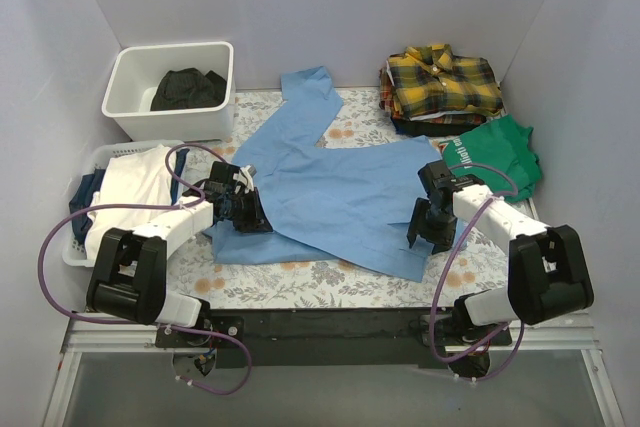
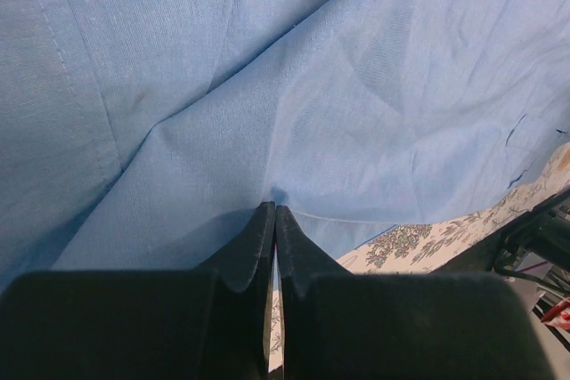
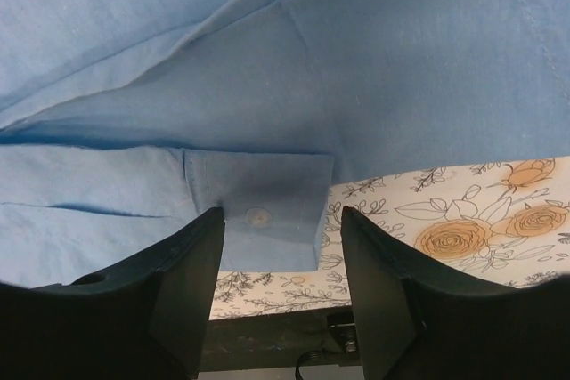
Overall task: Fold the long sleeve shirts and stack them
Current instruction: Fold the shirt
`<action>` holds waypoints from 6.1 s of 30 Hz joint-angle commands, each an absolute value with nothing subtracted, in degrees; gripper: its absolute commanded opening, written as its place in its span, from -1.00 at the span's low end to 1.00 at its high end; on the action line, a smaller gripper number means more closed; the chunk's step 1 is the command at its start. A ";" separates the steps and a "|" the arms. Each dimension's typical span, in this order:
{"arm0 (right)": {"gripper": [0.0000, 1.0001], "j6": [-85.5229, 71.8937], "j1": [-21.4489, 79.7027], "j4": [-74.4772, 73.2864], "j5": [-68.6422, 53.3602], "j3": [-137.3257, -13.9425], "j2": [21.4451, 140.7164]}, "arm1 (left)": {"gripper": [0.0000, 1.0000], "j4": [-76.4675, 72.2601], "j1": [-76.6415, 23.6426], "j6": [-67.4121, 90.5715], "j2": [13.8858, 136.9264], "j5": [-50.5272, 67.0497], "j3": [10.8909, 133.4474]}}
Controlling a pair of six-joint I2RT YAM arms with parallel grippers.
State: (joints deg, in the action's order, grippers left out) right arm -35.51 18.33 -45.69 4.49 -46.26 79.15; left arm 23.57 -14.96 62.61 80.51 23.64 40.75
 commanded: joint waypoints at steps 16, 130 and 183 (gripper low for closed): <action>-0.97 -34.80 17.84 -42.54 2.98 -45.79 80.42 | -1.00 23.73 -14.68 61.44 80.33 24.96 40.87; 0.03 -23.47 9.58 -49.14 11.87 -63.54 78.04 | 0.11 34.01 -14.68 64.60 85.24 10.72 57.56; 0.10 -18.64 17.85 -48.78 2.55 -74.78 92.87 | 0.29 50.63 -14.07 69.80 97.10 -3.33 78.91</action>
